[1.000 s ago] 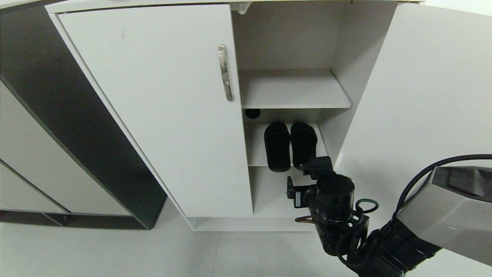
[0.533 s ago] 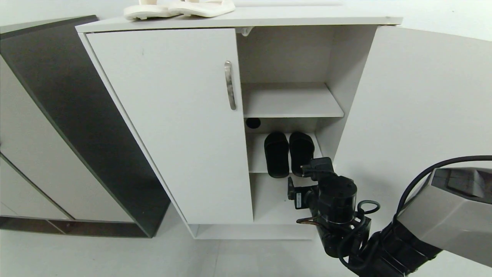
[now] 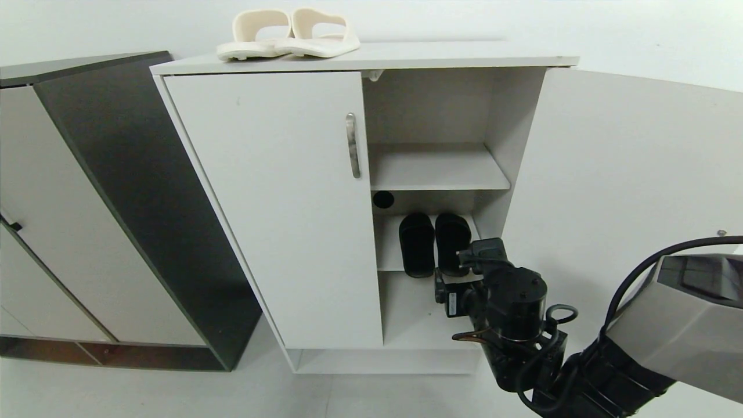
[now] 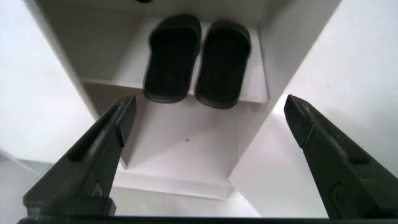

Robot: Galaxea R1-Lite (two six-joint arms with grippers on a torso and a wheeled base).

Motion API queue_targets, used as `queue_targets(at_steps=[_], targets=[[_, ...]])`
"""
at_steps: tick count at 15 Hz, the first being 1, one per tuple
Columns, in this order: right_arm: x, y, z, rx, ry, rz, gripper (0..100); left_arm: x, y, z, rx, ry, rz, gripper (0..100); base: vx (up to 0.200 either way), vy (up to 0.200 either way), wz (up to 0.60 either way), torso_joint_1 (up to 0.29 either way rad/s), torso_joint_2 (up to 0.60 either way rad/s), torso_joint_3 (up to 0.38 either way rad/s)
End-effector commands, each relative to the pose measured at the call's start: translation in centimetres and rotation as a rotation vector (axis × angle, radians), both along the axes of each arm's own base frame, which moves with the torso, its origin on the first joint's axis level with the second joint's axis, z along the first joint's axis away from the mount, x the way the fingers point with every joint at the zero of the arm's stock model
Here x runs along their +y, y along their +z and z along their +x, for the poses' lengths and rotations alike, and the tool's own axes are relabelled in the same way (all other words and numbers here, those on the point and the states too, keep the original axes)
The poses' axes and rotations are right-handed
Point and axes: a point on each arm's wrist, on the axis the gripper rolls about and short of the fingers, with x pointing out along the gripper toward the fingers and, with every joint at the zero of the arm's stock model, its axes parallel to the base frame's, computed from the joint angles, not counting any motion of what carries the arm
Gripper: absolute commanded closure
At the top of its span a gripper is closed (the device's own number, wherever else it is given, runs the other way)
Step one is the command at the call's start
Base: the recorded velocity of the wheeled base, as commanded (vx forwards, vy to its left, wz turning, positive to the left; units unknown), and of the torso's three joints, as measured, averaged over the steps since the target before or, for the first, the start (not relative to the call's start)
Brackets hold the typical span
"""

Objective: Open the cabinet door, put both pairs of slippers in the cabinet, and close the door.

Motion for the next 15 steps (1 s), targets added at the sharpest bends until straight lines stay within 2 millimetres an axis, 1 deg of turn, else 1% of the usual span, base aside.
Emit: queue_targets(at_steps=[1,5,6,7,9,15], targets=[[-0.5,0.1,-0.5,0.007,0.02,-0.004,0,0.0,0.0,0.0,0.001,-0.001,-0.001,100,0.0,0.0,0.0,0.0,0.0,0.0],[-1.1,0.0,-0.3,-0.008,0.012,-0.008,0,0.0,0.0,0.0,0.001,0.001,-0.002,100,0.0,0.0,0.0,0.0,0.0,0.0],[-1.8,-0.2,0.0,-0.024,-0.004,-0.047,0,0.0,0.0,0.0,0.0,0.001,-0.001,100,0.0,0.0,0.0,0.0,0.0,0.0],[-2.0,-0.1,-0.2,-0.04,0.004,-0.041,0,0.0,0.0,0.0,0.001,-0.001,-0.002,100,0.0,0.0,0.0,0.0,0.0,0.0],[-2.2,-0.4,-0.4,-0.038,0.03,-0.054,0,0.0,0.0,0.0,0.0,-0.002,-0.001,100,0.0,0.2,0.0,-0.002,0.0,0.0],[-2.2,-0.4,-0.5,-0.034,0.03,-0.059,0,0.0,0.0,0.0,0.0,-0.001,-0.001,100,0.0,0.2,0.0,0.006,0.0,0.002]])
